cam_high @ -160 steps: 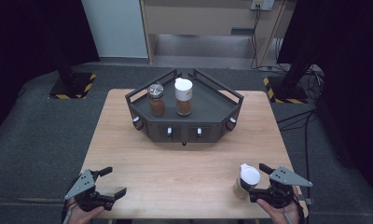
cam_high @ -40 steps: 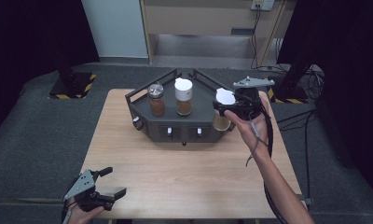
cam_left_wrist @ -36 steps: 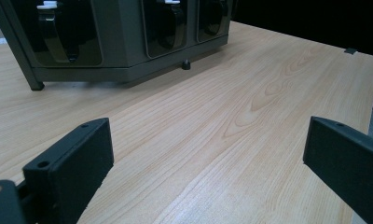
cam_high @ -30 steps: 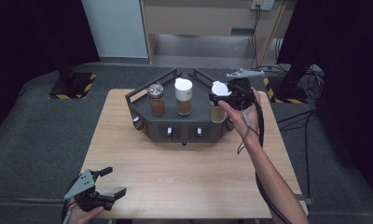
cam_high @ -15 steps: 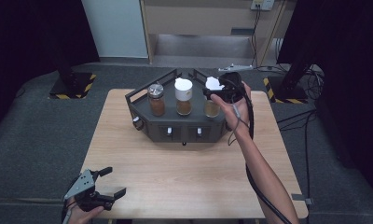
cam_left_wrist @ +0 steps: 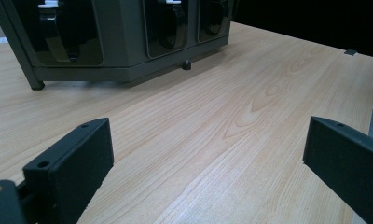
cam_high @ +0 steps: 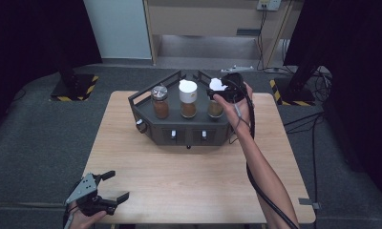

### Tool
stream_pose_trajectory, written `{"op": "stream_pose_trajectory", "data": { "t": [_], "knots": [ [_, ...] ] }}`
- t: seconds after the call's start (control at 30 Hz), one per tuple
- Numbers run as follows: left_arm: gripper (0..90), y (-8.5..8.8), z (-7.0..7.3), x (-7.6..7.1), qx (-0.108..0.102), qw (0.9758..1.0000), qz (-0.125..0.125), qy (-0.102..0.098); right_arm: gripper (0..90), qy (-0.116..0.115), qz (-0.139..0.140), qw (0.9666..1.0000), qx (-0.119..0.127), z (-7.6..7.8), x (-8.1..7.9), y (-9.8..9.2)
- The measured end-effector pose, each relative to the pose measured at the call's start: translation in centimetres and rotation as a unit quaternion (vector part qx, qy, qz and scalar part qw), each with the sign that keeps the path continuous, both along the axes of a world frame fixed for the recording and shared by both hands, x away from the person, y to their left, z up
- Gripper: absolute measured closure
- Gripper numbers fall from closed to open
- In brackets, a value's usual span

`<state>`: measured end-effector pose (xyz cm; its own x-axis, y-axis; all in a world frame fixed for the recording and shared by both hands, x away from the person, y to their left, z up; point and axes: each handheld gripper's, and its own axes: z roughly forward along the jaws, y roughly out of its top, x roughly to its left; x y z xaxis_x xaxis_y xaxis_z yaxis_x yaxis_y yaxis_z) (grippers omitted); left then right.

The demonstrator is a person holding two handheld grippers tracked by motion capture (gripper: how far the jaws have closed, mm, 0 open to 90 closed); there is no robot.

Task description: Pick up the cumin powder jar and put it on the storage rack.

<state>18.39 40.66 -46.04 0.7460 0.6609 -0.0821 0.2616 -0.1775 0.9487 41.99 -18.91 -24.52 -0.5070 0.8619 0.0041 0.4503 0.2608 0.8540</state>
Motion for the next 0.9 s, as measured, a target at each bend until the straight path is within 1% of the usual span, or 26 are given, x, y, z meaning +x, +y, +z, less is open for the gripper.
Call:
{"op": "stream_pose_trajectory", "data": {
  "t": [0.23, 0.53, 0.9],
  "knots": [
    [0.7, 0.0, 0.0, 0.0, 0.001, 1.0000, -0.001, 0.000, 30.8, 0.001, -0.001, 1.0000, -0.004, -0.6, 0.5, 0.1],
    [0.7, 0.0, 0.0, 0.0, 0.001, 1.0000, -0.002, 0.000, 30.7, 0.003, 0.004, 0.9999, -0.010, -0.6, 1.0, 0.5],
    [0.7, 0.0, 0.0, 0.0, 0.002, 1.0000, -0.003, 0.000, 30.7, 0.008, 0.005, 0.9999, -0.008, -0.8, 1.4, 0.4]
  ]
}}
